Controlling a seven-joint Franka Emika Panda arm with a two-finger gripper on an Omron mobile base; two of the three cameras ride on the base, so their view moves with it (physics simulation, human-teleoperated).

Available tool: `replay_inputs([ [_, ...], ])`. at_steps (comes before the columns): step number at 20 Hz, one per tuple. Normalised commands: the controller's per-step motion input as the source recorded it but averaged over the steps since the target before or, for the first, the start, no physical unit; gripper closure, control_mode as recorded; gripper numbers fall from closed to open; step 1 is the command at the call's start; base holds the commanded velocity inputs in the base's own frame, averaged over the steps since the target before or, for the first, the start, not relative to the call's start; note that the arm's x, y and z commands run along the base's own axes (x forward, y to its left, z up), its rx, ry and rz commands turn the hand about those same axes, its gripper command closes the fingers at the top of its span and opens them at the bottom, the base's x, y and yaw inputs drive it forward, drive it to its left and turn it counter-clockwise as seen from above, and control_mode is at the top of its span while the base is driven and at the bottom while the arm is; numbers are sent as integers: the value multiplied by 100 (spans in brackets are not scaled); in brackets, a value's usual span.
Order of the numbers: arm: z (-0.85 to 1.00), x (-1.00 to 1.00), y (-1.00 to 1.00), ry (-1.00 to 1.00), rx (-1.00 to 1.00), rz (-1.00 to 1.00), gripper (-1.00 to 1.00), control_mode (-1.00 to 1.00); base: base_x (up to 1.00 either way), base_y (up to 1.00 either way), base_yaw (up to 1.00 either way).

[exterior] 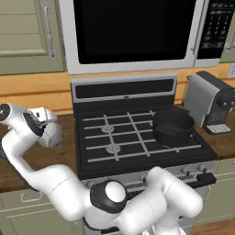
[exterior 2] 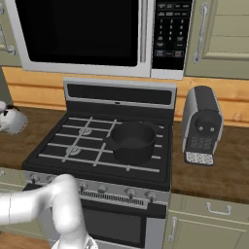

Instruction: Pick the kettle from the counter and place it on a stove burner. Then turn the burner on.

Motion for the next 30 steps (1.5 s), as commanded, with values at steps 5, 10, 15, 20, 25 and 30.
replay_inputs([
  [5,2,0,-100,-9,1,-16,100,-100,0,0,0],
  [10,1,3,-100,-2,2,-19,100,-100,0,0,0],
  [15,19,14,-100,10,5,-24,100,-100,0,0,0],
  [20,5,20,-100,12,10,-25,100,-100,0,0,0],
  [25,-2,0,-73,0,18,-4,100,-100,0,0,0],
  [30,-25,0,-18,0,14,0,100,-100,0,0,0],
])
